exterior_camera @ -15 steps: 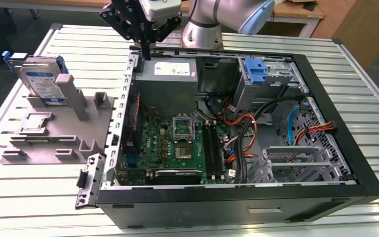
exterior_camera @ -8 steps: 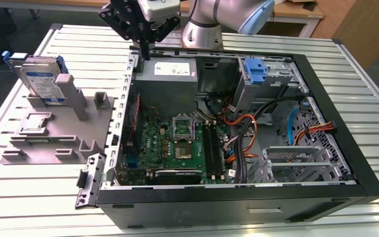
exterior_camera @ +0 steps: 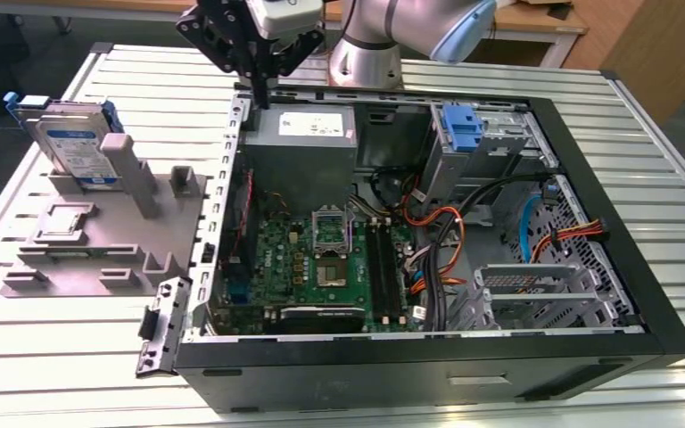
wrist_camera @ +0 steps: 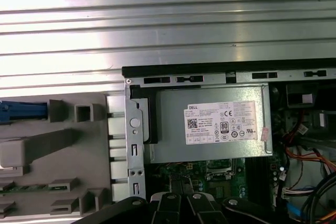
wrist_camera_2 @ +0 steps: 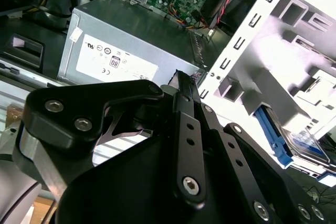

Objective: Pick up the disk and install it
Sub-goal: 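Reach for the disk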

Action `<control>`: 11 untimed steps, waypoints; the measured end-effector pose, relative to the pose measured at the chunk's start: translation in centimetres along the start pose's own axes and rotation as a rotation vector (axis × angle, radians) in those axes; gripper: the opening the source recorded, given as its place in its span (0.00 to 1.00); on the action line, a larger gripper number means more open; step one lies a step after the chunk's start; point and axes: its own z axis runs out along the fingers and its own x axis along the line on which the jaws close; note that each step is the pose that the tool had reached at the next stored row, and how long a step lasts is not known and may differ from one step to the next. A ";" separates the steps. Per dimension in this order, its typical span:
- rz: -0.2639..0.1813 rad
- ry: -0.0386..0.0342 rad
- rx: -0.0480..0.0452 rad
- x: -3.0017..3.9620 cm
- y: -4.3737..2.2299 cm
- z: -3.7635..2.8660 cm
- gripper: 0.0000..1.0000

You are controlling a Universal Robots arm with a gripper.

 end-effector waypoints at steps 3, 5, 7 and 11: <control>0.000 0.0000 0.0000 0.08 -0.01 0.00 0.10; 0.000 0.0001 0.0001 0.21 -0.02 0.00 0.10; 0.000 0.0000 0.0001 0.38 -0.03 0.00 0.10; 0.000 0.0000 0.0000 0.62 -0.05 0.00 0.10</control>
